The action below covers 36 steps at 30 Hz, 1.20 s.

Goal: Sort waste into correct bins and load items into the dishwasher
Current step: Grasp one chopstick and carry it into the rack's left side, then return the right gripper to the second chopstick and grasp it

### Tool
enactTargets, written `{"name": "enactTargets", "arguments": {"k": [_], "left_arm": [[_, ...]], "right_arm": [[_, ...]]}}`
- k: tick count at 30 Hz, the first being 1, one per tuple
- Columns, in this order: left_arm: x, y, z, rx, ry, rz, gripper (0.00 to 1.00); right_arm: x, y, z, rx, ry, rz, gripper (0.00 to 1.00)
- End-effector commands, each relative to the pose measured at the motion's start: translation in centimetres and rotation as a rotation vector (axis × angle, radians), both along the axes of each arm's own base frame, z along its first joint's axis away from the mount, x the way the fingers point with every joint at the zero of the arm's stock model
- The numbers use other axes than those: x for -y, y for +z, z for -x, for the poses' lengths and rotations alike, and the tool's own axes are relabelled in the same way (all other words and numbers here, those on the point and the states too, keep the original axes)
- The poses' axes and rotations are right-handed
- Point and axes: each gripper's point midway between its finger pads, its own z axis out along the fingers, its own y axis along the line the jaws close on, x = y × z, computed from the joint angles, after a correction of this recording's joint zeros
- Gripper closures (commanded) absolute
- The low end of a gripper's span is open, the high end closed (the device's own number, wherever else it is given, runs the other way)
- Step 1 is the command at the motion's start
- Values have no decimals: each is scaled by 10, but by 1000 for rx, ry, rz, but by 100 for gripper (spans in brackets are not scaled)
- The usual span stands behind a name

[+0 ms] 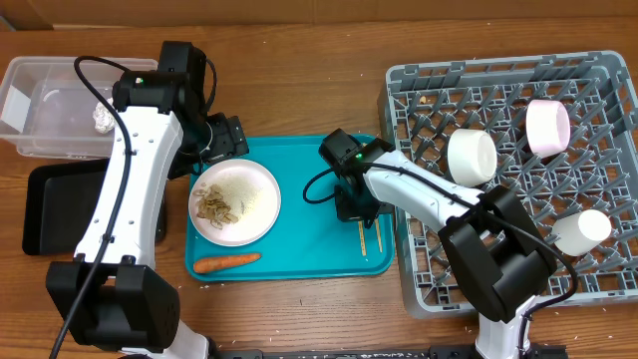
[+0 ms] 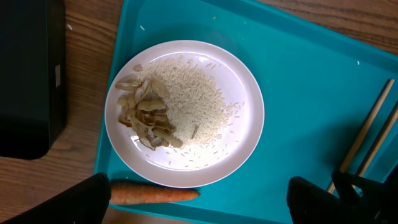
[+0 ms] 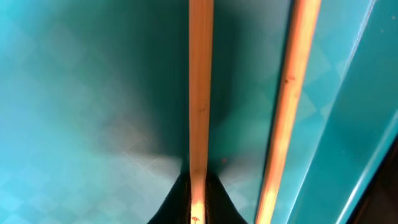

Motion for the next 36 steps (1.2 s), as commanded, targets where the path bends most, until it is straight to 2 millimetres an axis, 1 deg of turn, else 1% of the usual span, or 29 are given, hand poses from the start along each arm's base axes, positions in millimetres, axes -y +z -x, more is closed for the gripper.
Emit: {"name": "enactTargets", "arguments": {"k": [1, 3, 5, 7, 8, 9, 12, 13, 14, 15, 17, 19, 20, 22, 23, 25, 26, 28, 29, 30, 31, 32, 34, 36], "left_arm": [[2, 5, -2, 16, 17, 9, 8], [2, 5, -2, 16, 17, 9, 8], [2, 5, -2, 16, 17, 8, 8], [2, 5, -2, 16, 17, 8, 8], [2, 5, -2, 16, 17, 8, 8], [2, 5, -2, 16, 17, 8, 8], [2, 5, -2, 16, 17, 8, 8], [2, 5, -2, 15, 17, 9, 8], [2, 5, -2, 15, 17, 9, 8], [2, 5, -2, 15, 17, 9, 8], [2, 5, -1, 12, 17, 8, 8], [2, 5, -1, 11, 17, 8, 8], [2, 5, -1, 12, 17, 8, 8], [2, 5, -1, 12, 17, 8, 8], [2, 5, -1, 12, 18, 8, 8], [2, 5, -1, 12, 18, 9, 8], [2, 5, -1, 12, 18, 9, 7], [2, 5, -1, 12, 18, 8, 7], [2, 5, -1, 12, 18, 8, 8], [2, 5, -1, 12, 17, 9, 7], [2, 5, -1, 12, 17, 8, 7], [2, 5, -1, 12, 17, 8, 7], [2, 5, -1, 11, 17, 8, 7], [2, 5, -1, 11, 17, 8, 7]], "right_arm": [[4, -11, 8, -49, -3, 32, 96], [5, -4, 8, -56, -4, 38, 96], [5, 8, 4, -52, -8, 35, 96], [2, 37, -8, -10, 7, 6, 96], [-1, 56, -16, 23, 24, -17, 96], [-2, 72, -21, 50, 36, -35, 96], [1, 121, -32, 134, 84, -83, 96], [19, 166, -39, 216, 107, -111, 96], [33, 177, -40, 234, 108, -107, 96], [48, 182, -40, 237, 80, -90, 96], [78, 182, -37, 201, 35, -42, 96], [96, 175, -31, 144, 19, -23, 96], [102, 164, -22, 87, 30, -33, 96], [106, 149, -12, 37, 27, -26, 96], [108, 137, -5, 7, 27, -17, 96], [105, 121, 4, -31, 31, -26, 96], [106, 110, 9, -50, 32, -23, 96], [108, 99, 14, -67, 31, -17, 96], [109, 94, 16, -73, 31, -15, 91], [109, 94, 16, -71, 31, -15, 85], [108, 96, 14, -60, 32, -18, 73], [108, 98, 13, -55, 31, -20, 68], [108, 105, 9, -43, 30, -20, 65], [105, 120, 2, -16, 31, -30, 64]]}}
